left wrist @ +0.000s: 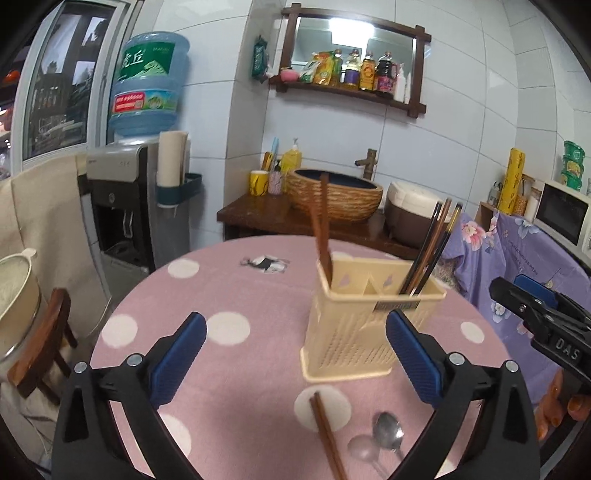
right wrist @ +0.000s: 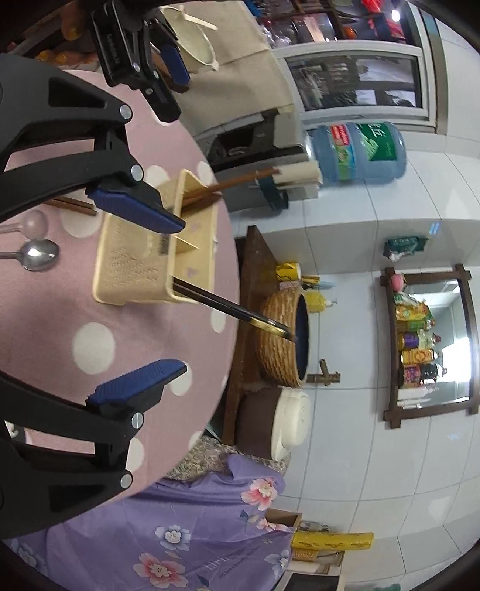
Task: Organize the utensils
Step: 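Move both grippers back down to the spoons and brown chopsticks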
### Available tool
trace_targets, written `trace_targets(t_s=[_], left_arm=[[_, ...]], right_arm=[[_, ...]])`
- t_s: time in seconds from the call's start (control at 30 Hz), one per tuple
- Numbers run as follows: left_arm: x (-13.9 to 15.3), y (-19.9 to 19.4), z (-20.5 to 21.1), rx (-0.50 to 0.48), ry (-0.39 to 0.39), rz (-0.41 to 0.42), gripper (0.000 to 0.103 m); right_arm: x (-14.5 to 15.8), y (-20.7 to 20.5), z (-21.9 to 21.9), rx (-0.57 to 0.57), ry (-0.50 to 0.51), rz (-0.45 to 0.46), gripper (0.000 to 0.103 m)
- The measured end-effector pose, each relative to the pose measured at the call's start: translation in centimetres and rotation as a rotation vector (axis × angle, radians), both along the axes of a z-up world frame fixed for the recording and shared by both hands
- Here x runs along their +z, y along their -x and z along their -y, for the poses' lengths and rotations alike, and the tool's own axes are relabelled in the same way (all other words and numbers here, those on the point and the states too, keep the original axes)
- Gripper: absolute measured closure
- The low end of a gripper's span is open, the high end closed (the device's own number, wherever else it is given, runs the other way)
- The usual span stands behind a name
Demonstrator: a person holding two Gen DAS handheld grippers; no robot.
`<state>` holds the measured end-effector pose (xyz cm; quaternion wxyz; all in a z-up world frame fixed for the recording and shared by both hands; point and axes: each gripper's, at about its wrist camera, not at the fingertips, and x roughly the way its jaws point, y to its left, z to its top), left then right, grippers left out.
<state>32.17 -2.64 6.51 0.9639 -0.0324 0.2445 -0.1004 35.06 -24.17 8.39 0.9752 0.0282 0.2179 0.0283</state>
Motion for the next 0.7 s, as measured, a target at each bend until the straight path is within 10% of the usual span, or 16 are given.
trace_targets(t_s=[0.7], left_arm=[[-10.3,2.7,-2.2,0.061,-0.126,-0.185,0.005]], right_arm=[[-12.0,2.4,-2.7,0.031,0.003,-0.293,0.028]])
